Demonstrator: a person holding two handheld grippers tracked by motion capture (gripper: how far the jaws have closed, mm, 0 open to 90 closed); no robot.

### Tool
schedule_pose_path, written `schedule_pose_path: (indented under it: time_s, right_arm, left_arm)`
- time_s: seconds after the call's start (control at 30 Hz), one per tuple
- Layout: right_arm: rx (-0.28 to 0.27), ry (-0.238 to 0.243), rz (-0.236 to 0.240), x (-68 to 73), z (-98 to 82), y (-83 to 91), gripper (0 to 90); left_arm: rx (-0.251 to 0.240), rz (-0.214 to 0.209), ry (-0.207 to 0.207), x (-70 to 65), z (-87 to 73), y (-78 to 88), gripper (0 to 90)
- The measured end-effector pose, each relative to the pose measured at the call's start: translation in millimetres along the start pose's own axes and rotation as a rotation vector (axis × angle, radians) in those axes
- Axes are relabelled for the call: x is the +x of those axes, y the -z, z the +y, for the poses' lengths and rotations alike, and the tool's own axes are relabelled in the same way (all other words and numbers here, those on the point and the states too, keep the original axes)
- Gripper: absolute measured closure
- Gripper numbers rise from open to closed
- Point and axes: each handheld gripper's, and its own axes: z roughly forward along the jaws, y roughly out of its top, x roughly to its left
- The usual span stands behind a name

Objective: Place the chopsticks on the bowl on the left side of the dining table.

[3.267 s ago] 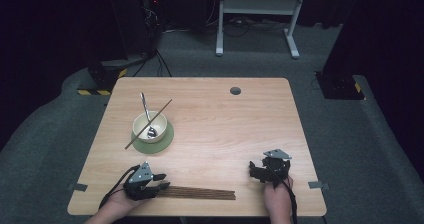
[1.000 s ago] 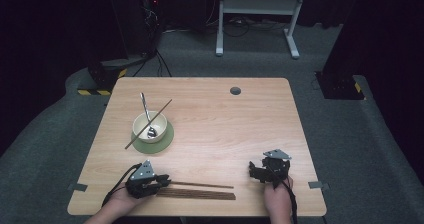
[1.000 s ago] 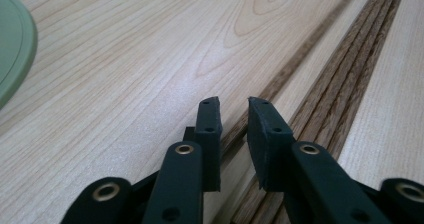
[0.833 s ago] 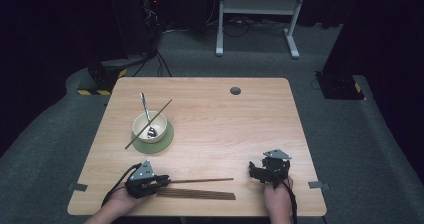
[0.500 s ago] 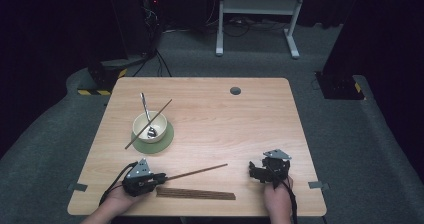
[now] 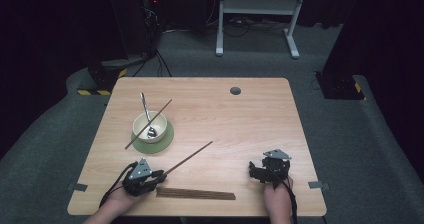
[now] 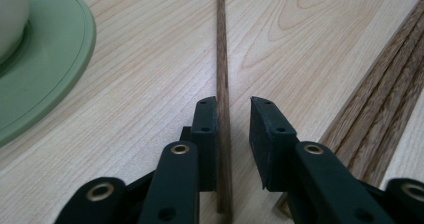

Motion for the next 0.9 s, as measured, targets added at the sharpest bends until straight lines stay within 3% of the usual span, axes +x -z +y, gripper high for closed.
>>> schedule_pose_path:
  time_s: [0.23, 0.37, 0.43, 0.9]
  right_arm:
    - [0.001, -0.001, 0.000, 0.1, 0.0, 0.0, 9.5]
    - [0.001, 0.000, 0.001, 0.2, 0.0, 0.1, 9.5]
    - [0.001, 0.001, 0.002, 0.3, 0.0, 0.1, 9.6]
    - [0.001, 0.003, 0.004, 0.4, 0.0, 0.1, 9.6]
  left_arm:
    - [-0.005, 0.015, 0.013, 1.2, -0.3, -0.3, 80.6]
    - [-0.005, -0.005, 0.040, 5.2, -0.3, -0.1, 83.3]
    - [-0.010, 0.004, 0.026, 5.5, -0.5, 1.5, 83.4]
    - [-0.178, 0.025, 0.050, 7.4, 8.9, 28.6, 83.8]
